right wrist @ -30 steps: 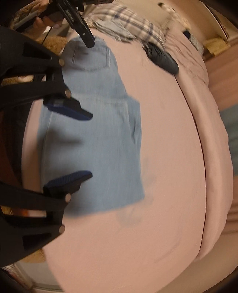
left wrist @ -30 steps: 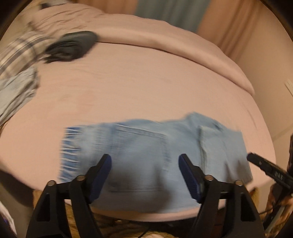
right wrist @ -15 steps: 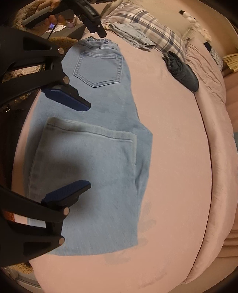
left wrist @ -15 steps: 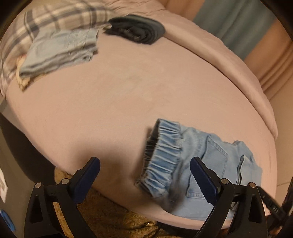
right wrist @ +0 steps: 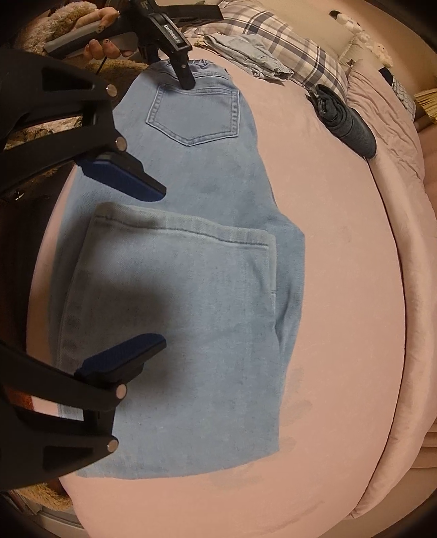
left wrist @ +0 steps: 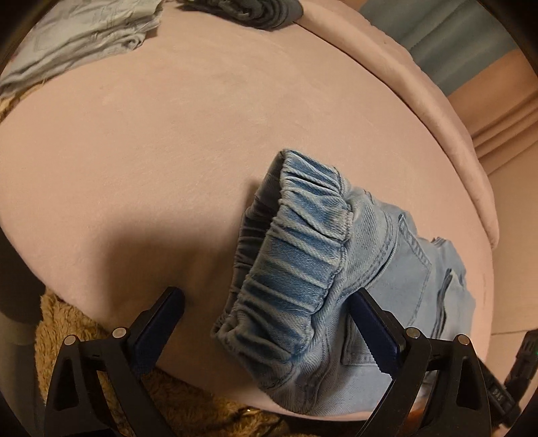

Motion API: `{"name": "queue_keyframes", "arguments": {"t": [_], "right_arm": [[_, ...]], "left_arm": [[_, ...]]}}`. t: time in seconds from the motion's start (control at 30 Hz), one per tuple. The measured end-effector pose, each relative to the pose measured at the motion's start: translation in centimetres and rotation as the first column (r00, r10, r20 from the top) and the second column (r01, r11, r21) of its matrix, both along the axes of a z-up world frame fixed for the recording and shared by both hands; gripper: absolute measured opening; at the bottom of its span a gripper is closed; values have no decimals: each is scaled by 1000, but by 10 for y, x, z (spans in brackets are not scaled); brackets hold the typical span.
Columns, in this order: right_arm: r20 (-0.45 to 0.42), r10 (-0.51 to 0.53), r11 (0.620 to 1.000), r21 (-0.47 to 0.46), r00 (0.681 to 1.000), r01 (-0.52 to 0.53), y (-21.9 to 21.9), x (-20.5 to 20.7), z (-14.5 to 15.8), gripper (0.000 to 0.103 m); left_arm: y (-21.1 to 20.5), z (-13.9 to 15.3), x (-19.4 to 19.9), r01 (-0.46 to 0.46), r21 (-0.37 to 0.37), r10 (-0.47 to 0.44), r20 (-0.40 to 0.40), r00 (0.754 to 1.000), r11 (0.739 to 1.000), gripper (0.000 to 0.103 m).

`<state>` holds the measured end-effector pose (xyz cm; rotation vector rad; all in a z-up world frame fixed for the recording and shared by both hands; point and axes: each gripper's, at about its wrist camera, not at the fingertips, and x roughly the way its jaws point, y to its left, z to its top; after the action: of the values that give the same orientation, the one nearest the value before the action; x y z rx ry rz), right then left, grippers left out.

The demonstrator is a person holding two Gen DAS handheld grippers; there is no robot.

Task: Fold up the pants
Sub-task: 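Grasp the elastic leg cuffs with the left gripper, then lift the cuffs with the left gripper and fold them over toward the waistband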

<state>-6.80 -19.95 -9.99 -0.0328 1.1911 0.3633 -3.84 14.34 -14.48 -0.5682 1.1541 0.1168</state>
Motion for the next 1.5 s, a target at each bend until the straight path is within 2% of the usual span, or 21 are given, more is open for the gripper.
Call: {"name": "queue_keyframes", "arguments": {"t": [0.07, 0.13, 0.17, 0.43, 0.5, 0.53, 0.57, 0.67, 0.73, 0.83, 0.97, 1.07, 1.2, 1.27, 1.3, 1.33, 1.37, 1.4, 1.47, 1.5], "right_arm": [[-9, 1, 1000, 6, 1000, -1, 0, -1, -2, 81], [-16, 0, 1000, 9, 1000, 1, 0, -1, -4, 81], [-18, -1, 1000, 11, 1000, 1, 0, -1, -5, 81], [-11, -8, 999, 32, 1000, 9, -6, -3, -2, 81], [-5, -17, 999, 40, 1000, 17, -8, -3, 0, 81], [-3, -19, 999, 43, 1000, 19, -9, -3, 1, 81], [0, -25, 999, 48, 1000, 25, -11, -3, 2, 81], [10, -37, 997, 61, 999, 36, -15, -4, 6, 81], [18, -43, 997, 70, 999, 42, -18, -4, 8, 81], [31, -53, 995, 82, 998, 51, -23, -3, 13, 81], [47, -64, 993, 98, 997, 59, -30, -4, 19, 81], [50, -67, 993, 105, 997, 61, -31, -3, 23, 81], [50, -19, 994, 112, 999, 14, -18, -1, 30, 81], [38, 21, 990, 135, 999, -26, -6, 1, 33, 81], [33, 48, 988, 145, 998, -53, 4, 2, 35, 81], [32, 78, 985, 150, 996, -82, 16, 3, 36, 81], [31, 103, 982, 153, 994, -107, 25, 3, 37, 81], [28, 133, 978, 159, 991, -136, 36, 4, 37, 81], [19, 183, 968, 169, 983, -183, 61, 5, 37, 81], [15, 205, 964, 172, 979, -204, 73, 6, 37, 81]], "left_arm": [[-2, 0, 0, 9, 12, -9, 10, 1000, 1000, 89], [-7, 4, 0, 38, -19, -38, 35, 999, 999, 65], [-7, 4, 0, 39, -16, -38, 33, 999, 999, 64], [-14, 27, -3, 52, 35, -54, 56, 997, 998, 38], [-16, 41, -6, 60, 33, -63, 86, 994, 998, 33], [-17, 48, -7, 64, 32, -67, 103, 992, 997, 25], [-20, 56, -9, 70, 25, -73, 126, 989, 997, 21], [-26, 81, -10, 109, -24, -102, 199, 975, 994, 17], [-36, 95, -9, 152, -35, -139, 235, 962, 988, 17], [-59, 104, -3, 195, 28, -196, 251, 948, 980, 17], [-71, 108, 2, 240, 44, -243, 262, 934, 970, 17], [-68, 103, 8, 224, 48, -229, 245, 942, 973, 17], [-41, 83, 3, 169, 71, -178, 167, 970, 983, 17], [-26, 70, -2, 142, 54, -148, 127, 981, 988, 19], [-13, 60, -5, 127, 18, -128, 112, 985, 992, 25], [-7, 56, -9, 112, -7, -110, 107, 988, 994, 37], [1, 50, -13, 89, -24, -86, 101, 991, 996, 43], [8, 45, -18, 63, -24, -60, 91, 994, 998, 53], [18, 40, -26, 30, -18, -28, 94, 995, 999, 65], [24, 36, -29, 20, -37, -16, 109, 994, 999, 74]]}}
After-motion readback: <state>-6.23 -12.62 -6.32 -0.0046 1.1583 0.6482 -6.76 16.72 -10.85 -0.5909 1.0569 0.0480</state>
